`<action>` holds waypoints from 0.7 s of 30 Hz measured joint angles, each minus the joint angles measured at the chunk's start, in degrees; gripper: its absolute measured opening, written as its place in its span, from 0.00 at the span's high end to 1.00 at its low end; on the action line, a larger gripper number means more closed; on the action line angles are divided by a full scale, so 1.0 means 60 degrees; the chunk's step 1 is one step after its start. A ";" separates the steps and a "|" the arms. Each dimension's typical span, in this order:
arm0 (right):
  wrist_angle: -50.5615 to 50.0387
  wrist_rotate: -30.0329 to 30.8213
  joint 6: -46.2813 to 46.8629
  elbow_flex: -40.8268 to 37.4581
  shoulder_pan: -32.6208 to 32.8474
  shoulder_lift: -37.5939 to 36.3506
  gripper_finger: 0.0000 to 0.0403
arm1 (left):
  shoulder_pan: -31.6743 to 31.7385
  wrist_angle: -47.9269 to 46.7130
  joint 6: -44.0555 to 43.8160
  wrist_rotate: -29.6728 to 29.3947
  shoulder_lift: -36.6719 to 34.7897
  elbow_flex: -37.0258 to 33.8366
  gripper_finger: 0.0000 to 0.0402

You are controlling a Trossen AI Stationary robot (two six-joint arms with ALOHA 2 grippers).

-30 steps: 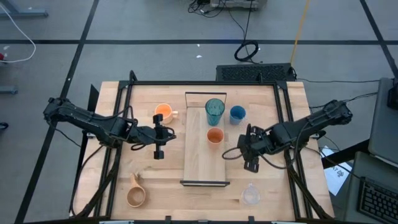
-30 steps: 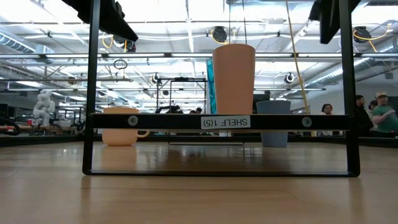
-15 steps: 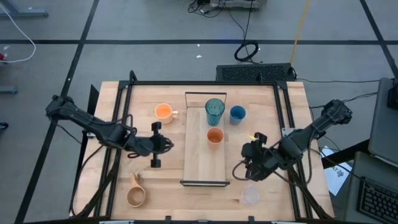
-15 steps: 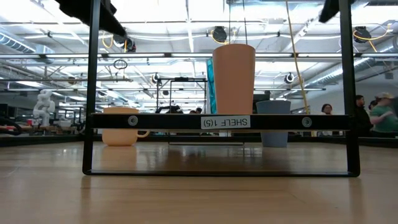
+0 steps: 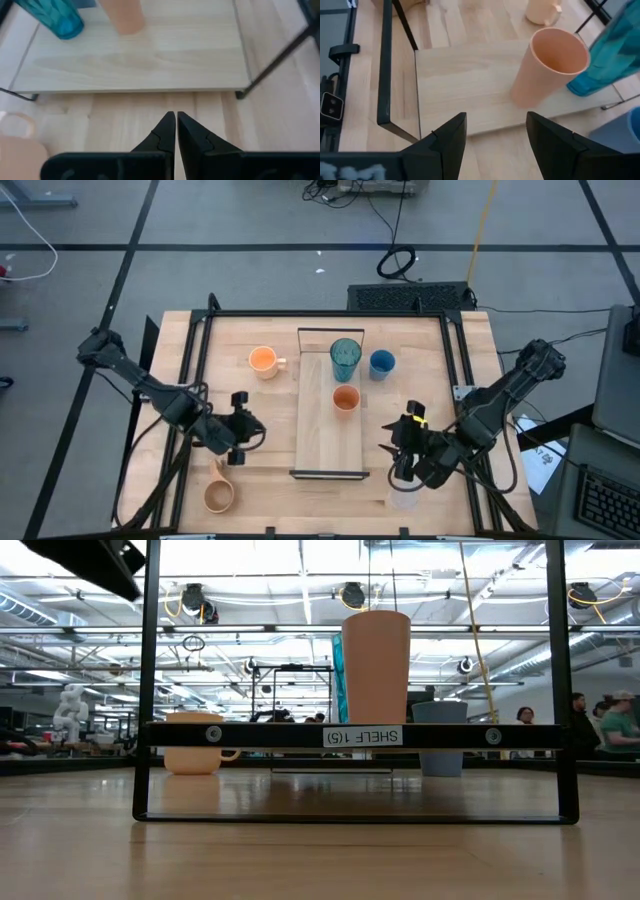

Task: Stack small to large cups/mugs on shelf
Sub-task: Put the blue cup on the shelf

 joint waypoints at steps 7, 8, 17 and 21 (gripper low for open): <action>0.1119 0.0001 -0.0086 -0.1010 0.0201 0.0007 0.51 | -0.0587 -0.0193 -0.0684 0.0001 0.0000 0.0000 0.95; 0.1164 -0.0004 -0.0056 -0.1110 0.0215 0.0007 0.51 | -0.0629 -0.0267 -0.0800 0.0004 -0.0001 0.0000 0.95; 0.1740 0.0000 -0.0116 -0.1342 0.0332 0.0007 0.51 | -0.1069 -0.0431 -0.1425 -0.0387 0.0014 0.0000 0.95; 0.1951 -0.0002 -0.0287 -0.1246 0.0397 0.0007 0.51 | -0.1263 -0.0360 -0.1565 -0.0517 0.0265 0.0004 0.95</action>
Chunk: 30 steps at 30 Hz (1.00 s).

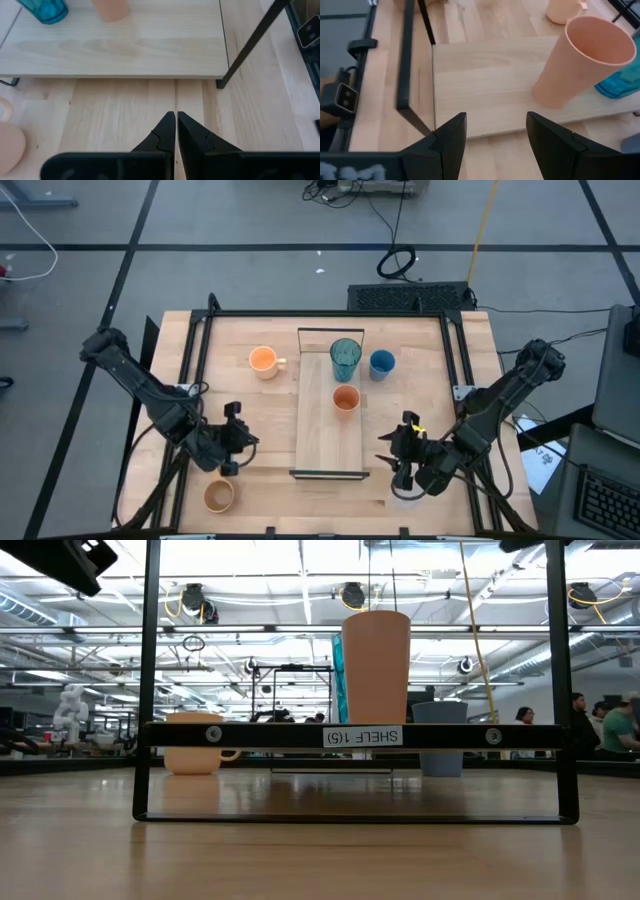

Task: Stack small to large cups/mugs on shelf
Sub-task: Put the blue cup on the shelf

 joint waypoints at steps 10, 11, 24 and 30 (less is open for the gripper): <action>0.0206 -0.0005 0.0011 0.0571 0.0401 -0.0004 0.51 | -0.0234 0.0291 -0.0178 0.0038 0.1158 0.0004 0.95; 0.0174 -0.0009 0.0006 0.0628 0.0412 -0.0004 0.51 | -0.0231 0.0290 -0.0204 0.0047 0.1203 0.0004 0.95; -0.2320 -0.0407 0.1045 0.1624 0.0228 -0.0007 0.51 | -0.0223 0.0846 0.0022 -0.0399 0.1298 0.0004 0.95; -0.2831 -0.2068 0.2398 0.1661 -0.0063 -0.0007 0.51 | -0.0223 0.0847 0.0035 -0.0696 0.1298 0.0004 0.95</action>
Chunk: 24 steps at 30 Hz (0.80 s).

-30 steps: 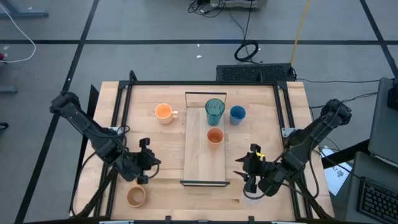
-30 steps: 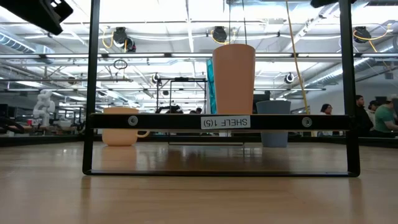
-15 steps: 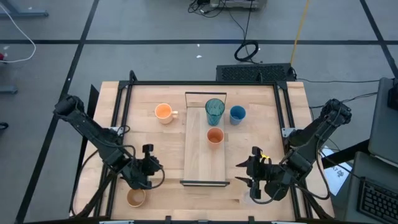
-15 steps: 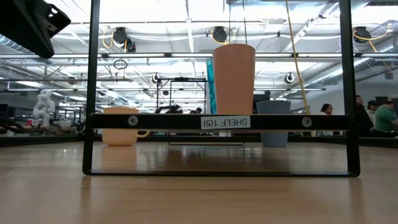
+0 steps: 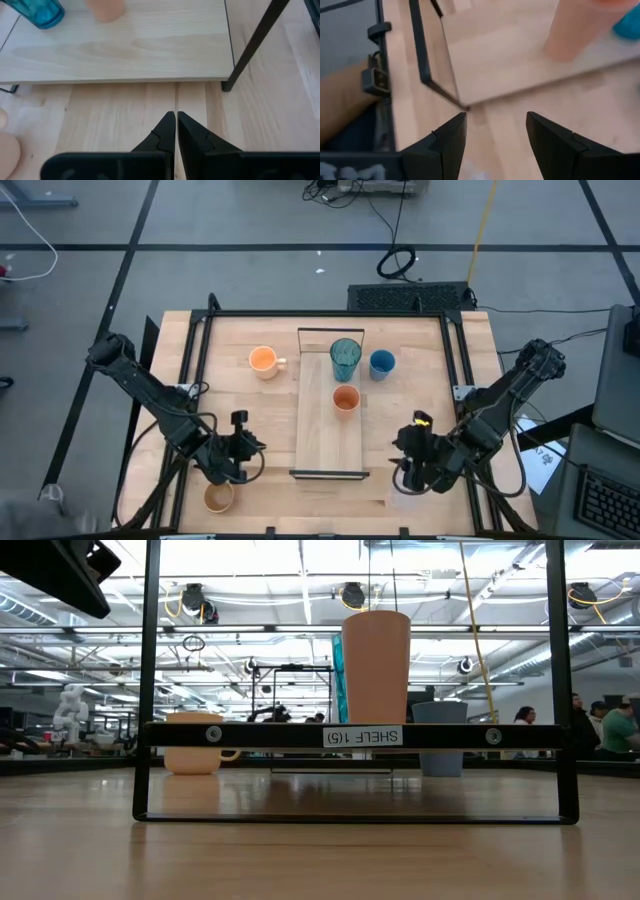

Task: Stack small to large cups/mugs on shelf
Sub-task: Put the blue cup on the shelf

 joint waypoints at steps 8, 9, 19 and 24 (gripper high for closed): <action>-0.0012 -0.1301 0.1427 0.0000 0.0148 0.0001 0.51 | 0.0000 -0.0018 0.0124 -0.0011 0.0000 0.0000 0.95; -0.0010 -0.1447 0.1590 0.0000 0.0234 0.0004 0.51 | 0.0000 -0.0054 0.0133 -0.0010 0.0000 0.0000 0.95; 0.0026 -0.1712 0.3137 0.0000 0.1130 0.0319 0.51 | -0.0062 -0.0139 0.0264 -0.0011 0.0000 0.0000 0.95; 0.0033 -0.2018 0.3300 0.0000 0.1182 0.0798 0.51 | -0.0172 -0.0138 0.0386 -0.0004 0.0000 0.0002 0.95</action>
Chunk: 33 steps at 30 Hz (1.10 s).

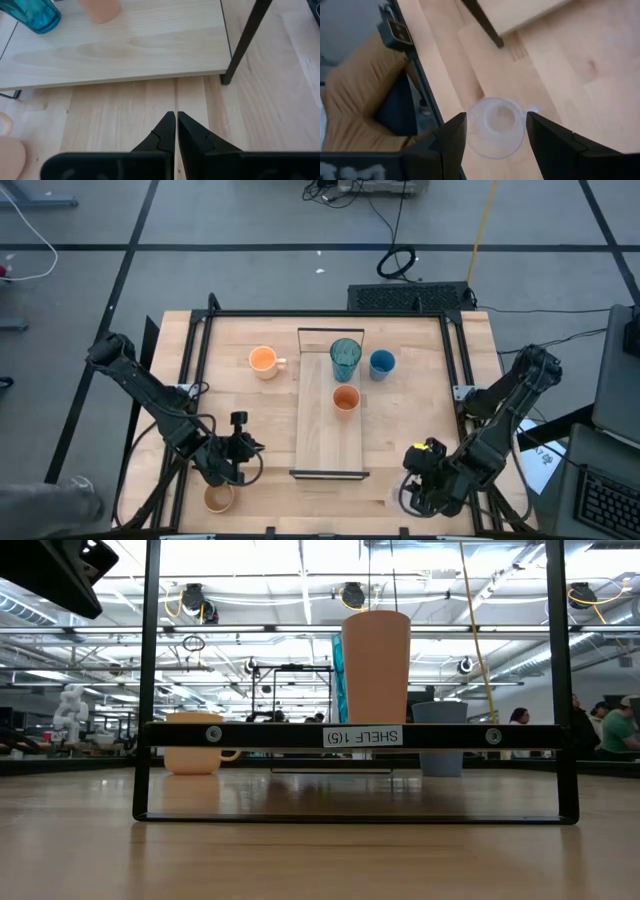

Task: Stack small to large cups/mugs on shelf
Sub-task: Put the blue cup on the shelf

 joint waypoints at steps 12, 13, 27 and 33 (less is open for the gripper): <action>-0.0107 -0.0464 -0.0050 0.0000 -0.0018 0.0353 0.51 | -0.0360 -0.0002 -0.0213 0.0168 0.0000 -0.0002 0.95; -0.0150 -0.0460 -0.0127 0.0000 -0.0026 0.0353 0.51 | -0.0388 0.0000 -0.0215 0.0168 0.0000 -0.0002 0.95; -0.1932 0.0051 -0.3486 -0.0004 -0.2904 0.0350 0.51 | -0.0040 0.0076 0.0028 0.0076 -0.0011 -0.0002 0.95; -0.1983 -0.0590 -0.5808 -0.0004 -0.5154 0.0230 0.51 | 0.0138 0.0069 0.0191 0.0069 -0.0015 -0.0002 0.95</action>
